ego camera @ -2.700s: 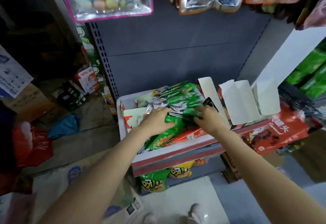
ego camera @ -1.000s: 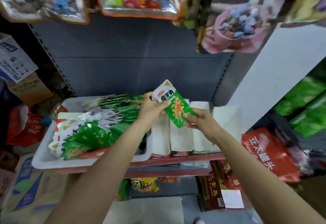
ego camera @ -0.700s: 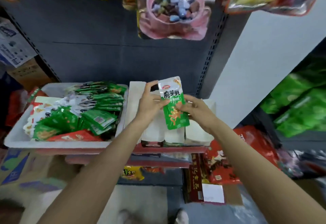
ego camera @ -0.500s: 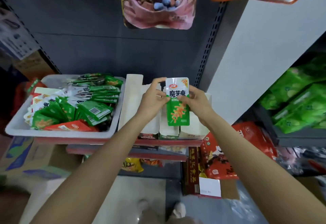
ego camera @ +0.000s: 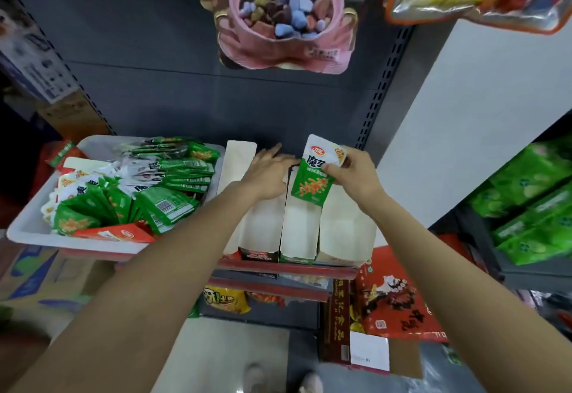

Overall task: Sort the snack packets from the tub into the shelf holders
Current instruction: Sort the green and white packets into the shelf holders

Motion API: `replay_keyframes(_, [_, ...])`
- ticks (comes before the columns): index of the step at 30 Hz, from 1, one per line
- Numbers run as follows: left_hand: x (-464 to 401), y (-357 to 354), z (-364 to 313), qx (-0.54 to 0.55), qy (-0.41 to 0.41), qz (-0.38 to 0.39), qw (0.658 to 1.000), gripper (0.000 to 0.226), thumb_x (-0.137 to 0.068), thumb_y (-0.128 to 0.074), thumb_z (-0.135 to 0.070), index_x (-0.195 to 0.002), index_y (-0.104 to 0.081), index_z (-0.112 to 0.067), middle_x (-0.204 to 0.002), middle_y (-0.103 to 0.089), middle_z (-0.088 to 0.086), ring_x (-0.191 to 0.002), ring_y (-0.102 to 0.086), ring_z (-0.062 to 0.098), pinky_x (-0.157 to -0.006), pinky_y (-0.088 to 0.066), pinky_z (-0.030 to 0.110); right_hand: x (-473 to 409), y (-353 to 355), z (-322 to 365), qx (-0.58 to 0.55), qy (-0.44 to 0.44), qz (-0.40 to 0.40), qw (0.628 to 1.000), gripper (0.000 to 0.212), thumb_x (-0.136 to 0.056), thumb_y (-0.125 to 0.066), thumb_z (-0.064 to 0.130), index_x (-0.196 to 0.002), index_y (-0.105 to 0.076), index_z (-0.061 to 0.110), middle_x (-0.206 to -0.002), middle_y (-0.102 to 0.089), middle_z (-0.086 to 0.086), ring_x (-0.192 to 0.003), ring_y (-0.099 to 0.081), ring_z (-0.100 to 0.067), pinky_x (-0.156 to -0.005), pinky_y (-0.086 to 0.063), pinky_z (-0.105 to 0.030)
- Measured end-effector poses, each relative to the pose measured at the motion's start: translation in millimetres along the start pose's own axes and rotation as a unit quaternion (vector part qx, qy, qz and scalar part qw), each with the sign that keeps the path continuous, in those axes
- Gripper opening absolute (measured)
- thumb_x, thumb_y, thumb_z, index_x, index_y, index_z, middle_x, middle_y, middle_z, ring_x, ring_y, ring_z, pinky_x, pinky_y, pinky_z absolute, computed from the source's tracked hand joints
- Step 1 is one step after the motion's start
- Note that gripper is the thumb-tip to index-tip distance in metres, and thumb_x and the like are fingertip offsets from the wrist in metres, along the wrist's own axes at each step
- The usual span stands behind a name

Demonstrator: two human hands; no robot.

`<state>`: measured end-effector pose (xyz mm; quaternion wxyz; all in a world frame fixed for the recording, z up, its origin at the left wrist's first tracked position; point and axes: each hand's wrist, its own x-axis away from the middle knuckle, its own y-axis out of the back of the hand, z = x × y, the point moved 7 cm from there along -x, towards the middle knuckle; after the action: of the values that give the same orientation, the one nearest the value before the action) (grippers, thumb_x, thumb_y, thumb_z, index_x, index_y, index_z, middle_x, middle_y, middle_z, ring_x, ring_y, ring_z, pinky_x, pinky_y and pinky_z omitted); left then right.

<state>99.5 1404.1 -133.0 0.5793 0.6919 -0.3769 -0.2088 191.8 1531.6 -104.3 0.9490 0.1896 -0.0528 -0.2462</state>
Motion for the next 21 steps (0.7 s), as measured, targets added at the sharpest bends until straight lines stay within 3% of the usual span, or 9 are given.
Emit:
replay_keyframes(3, [-3.8,-2.3,-9.7,-0.032,-0.031,0.033,0.998,0.056,-0.087,-0.051,-0.015,-0.141,-0.038,-0.016,-0.149,-0.036,0.002,-0.144,-0.015,0.021,-0.117,-0.011,0.039,-8.5,-8.0,5.4,0.07,0.027,0.024,0.997,0.011,-0.08,-0.068,0.003,-0.085,-0.062,0.01,-0.084,-0.066,-0.002,-0.078,-0.061,-0.018,-0.078,-0.053,-0.038])
replay_keyframes(7, [-9.4,1.8,-5.0,0.011,-0.032,-0.004,0.999,0.044,-0.078,-0.051,-0.004,-0.122,-0.055,-0.007,-0.126,-0.056,0.011,-0.12,-0.047,0.031,-0.098,-0.038,0.037,-20.2,-12.5,6.0,0.159,0.056,0.035,0.985,0.013,-0.077,-0.068,0.006,-0.089,-0.064,0.005,-0.089,-0.07,-0.008,-0.084,-0.065,-0.024,-0.075,-0.053,-0.038])
replay_keyframes(13, [-12.9,-1.8,7.3,0.121,0.002,-0.034,0.992,0.057,-0.075,-0.044,0.01,-0.125,-0.058,-0.013,-0.126,-0.059,0.006,-0.122,-0.045,0.025,-0.094,-0.039,0.029,-36.0,-23.6,-17.7,0.335,0.046,0.087,0.937,0.008,-0.079,-0.066,0.014,-0.087,-0.064,0.018,-0.089,-0.068,-0.006,-0.087,-0.061,-0.028,-0.076,-0.047,-0.035])
replay_keyframes(17, [-16.4,-0.8,3.7,0.127,-0.002,-0.035,0.991,0.051,-0.083,-0.046,0.004,-0.127,-0.058,-0.017,-0.128,-0.058,0.002,-0.124,-0.041,0.024,-0.099,-0.035,0.031,-37.5,-29.4,-26.9,0.372,0.048,0.098,0.922,0.01,-0.084,-0.064,0.019,-0.091,-0.07,0.016,-0.098,-0.058,-0.008,-0.096,-0.056,-0.026,-0.083,-0.045,-0.036])
replay_keyframes(21, [-17.8,-1.8,2.1,0.115,-0.003,-0.032,0.993,0.044,-0.086,-0.048,0.0,-0.124,-0.06,-0.019,-0.127,-0.058,-0.001,-0.123,-0.04,0.022,-0.096,-0.033,0.029,-35.9,-31.7,-23.7,0.414,0.078,0.073,0.904,0.011,-0.088,-0.057,0.014,-0.096,-0.064,0.014,-0.098,-0.057,-0.008,-0.093,-0.056,-0.029,-0.077,-0.041,-0.034])
